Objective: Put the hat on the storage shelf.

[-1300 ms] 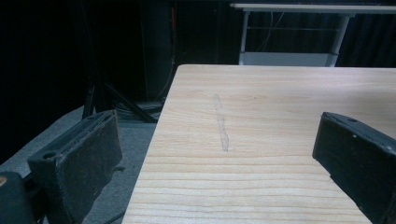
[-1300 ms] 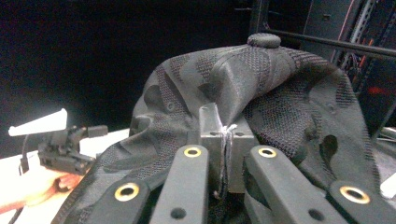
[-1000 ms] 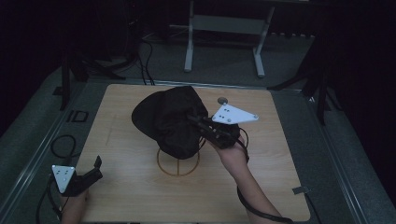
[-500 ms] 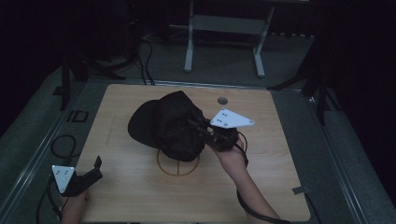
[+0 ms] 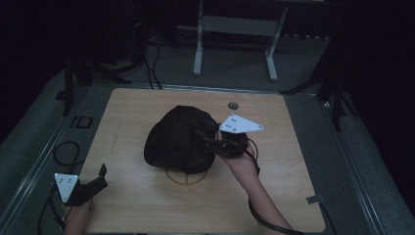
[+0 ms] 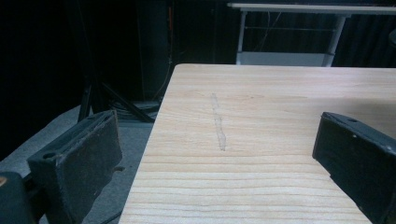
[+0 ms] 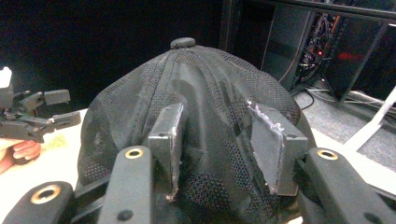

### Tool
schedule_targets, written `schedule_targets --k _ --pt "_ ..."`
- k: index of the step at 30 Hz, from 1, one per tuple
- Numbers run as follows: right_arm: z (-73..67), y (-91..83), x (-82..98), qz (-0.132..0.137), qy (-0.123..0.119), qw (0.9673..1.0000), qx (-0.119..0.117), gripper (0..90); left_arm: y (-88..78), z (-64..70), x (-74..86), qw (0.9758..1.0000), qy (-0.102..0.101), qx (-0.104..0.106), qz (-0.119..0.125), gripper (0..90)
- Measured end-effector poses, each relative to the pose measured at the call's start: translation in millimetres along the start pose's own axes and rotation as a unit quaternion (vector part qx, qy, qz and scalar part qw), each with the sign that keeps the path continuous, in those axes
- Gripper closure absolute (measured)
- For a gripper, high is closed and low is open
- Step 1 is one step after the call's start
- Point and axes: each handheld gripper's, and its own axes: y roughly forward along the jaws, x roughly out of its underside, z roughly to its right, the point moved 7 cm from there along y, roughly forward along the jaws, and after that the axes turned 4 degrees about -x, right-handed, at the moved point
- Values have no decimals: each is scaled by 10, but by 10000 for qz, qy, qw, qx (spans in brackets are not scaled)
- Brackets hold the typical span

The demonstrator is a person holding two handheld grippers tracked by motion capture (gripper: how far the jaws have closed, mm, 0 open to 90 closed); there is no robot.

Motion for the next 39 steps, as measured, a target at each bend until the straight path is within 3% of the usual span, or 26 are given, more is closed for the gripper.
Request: schedule_targets --k 15,27,32,39 --pt "91 -122 -76 146 143 9998 37 400 3 -2 1 10000 -1 0 -11 18" --pt "264 -297 -114 118 361 9989 -293 145 1 -1 0 10000 -5 2 -3 18" --pt "364 -386 -34 88 371 9990 -234 136 0 -1 0 10000 -2 -9 1 18" --pt "572 -518 142 64 354 9993 95 135 0 -2 0 10000 -17 8 3 18"
